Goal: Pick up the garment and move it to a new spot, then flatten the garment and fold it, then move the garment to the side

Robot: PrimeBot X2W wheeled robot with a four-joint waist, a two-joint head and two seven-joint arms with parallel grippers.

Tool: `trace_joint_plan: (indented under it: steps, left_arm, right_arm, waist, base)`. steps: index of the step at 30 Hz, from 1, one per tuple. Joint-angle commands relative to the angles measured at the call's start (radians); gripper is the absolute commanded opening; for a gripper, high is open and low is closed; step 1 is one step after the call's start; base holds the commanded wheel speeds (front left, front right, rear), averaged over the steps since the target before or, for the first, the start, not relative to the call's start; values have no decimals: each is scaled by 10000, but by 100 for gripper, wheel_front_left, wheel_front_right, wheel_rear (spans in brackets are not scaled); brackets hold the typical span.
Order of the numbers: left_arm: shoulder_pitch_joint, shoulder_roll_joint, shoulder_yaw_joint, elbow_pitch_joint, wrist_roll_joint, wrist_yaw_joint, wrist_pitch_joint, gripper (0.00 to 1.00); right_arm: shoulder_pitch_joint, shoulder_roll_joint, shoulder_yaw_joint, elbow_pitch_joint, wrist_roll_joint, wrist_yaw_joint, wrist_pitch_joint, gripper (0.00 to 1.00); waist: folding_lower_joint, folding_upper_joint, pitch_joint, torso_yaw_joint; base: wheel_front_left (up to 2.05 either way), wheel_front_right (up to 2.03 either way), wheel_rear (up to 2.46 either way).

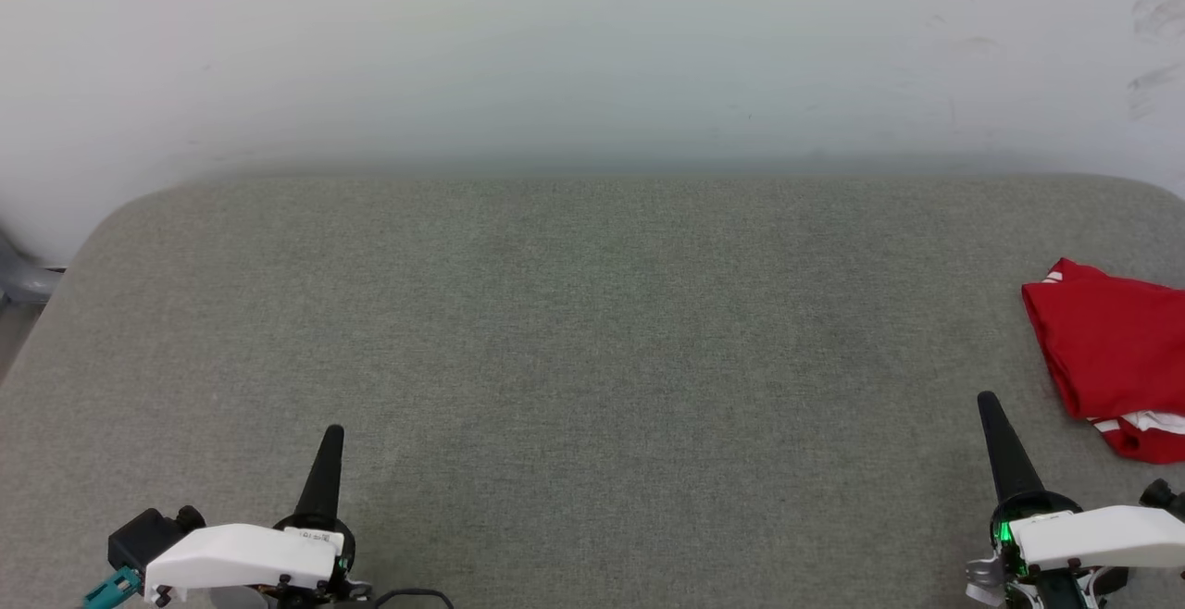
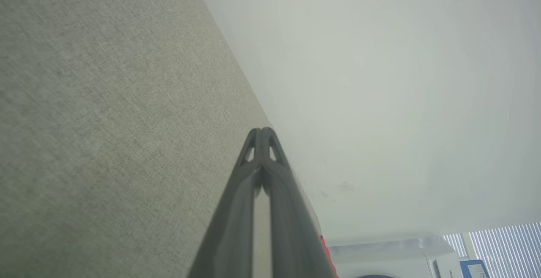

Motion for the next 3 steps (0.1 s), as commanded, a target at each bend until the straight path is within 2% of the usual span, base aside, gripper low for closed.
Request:
trace_joint_plan:
  steps: [1, 3]
  left_arm:
    - [-263, 6, 62, -39, -259, -80, 68, 0]
    - [-276, 6, 71, -29, -358, -88, 91, 0]
  right_arm:
    - [-261, -59, -26, -23, 279, -3, 68, 0]
    - [-269, -58, -30, -9, 369, -3, 98, 0]
  waist:
    - [-1, 0, 4, -4]
    - [-1, 0, 8, -7]
  base:
    - [0, 0, 0]
    - [0, 0, 0]
